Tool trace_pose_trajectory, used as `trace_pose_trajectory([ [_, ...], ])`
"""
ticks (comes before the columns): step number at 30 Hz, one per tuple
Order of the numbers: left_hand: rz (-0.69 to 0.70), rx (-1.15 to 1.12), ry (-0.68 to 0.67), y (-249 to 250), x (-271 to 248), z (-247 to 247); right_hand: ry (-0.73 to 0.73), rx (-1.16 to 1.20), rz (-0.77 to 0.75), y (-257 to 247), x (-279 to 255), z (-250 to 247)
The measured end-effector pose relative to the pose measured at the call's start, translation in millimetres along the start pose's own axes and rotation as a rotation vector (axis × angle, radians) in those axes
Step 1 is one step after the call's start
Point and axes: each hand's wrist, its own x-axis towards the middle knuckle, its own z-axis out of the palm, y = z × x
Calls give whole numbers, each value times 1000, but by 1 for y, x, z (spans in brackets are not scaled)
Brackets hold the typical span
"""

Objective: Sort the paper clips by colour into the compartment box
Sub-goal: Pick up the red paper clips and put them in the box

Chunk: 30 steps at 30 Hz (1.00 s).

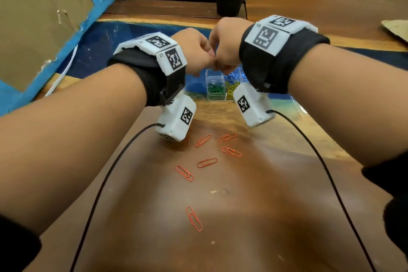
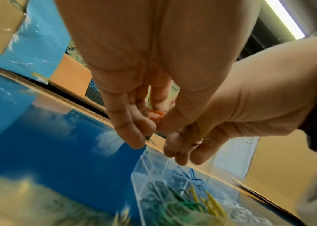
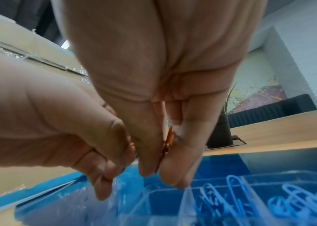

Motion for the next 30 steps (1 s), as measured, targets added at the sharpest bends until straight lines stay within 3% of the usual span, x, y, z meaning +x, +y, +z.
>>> trace_pose_trajectory([
  [15, 123, 143, 92, -3, -5, 6, 44, 225, -10, 3, -17, 1],
  [24, 152, 90, 95, -14, -13, 3, 61, 330, 17, 16, -23, 3],
  [30, 98, 411, -69, -28, -25, 7, 62, 133, -20, 18, -42, 8],
])
